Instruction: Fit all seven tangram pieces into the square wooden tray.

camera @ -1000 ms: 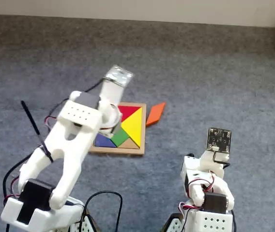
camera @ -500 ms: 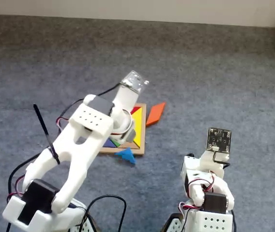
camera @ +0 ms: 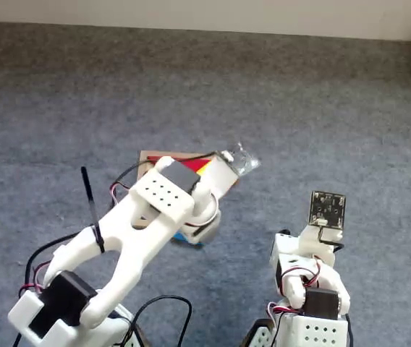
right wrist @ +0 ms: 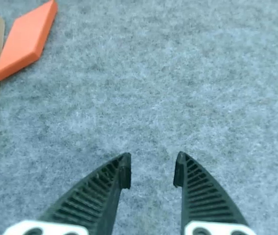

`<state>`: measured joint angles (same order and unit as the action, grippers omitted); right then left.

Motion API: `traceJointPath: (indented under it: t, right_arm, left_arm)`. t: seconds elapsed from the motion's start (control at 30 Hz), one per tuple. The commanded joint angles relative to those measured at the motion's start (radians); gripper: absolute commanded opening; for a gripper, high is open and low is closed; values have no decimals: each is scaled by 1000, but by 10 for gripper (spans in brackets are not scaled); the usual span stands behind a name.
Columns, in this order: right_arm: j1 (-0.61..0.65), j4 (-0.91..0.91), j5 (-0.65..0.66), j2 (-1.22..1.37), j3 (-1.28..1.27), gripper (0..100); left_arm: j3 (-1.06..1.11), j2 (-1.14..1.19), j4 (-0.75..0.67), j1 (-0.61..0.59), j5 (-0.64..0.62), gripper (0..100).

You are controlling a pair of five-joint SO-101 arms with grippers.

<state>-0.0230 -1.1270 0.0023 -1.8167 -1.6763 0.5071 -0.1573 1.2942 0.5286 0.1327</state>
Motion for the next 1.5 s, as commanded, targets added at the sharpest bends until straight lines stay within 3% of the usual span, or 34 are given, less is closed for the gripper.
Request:
traceJointPath:
  t: [0.0,0.17,0.4,0.93,1.1,1.3,1.47]
  right_arm:
    - [-18,12,12,-7,-143,156]
    - [-18,12,12,-7,-143,156]
    - [-18,12,12,-7,-143,156]
    - [-18,12,12,-7,-143,156]
    - [-18,12,12,-7,-143,156]
    - [-18,12,12,-7,-143,156]
    - [-18,12,12,-7,-143,156]
  left_arm:
    - [59,-38,-61,-38,149,220]
    - [142,-38,-178,-116,269,220]
    - [222,-38,-310,-166,318,220]
    - [275,-7,-311,-45,316,218]
    - [194,85,-302,-44,316,141]
    - [143,137,-252,-44,313,122]
    - [137,65,-222,-44,224,114]
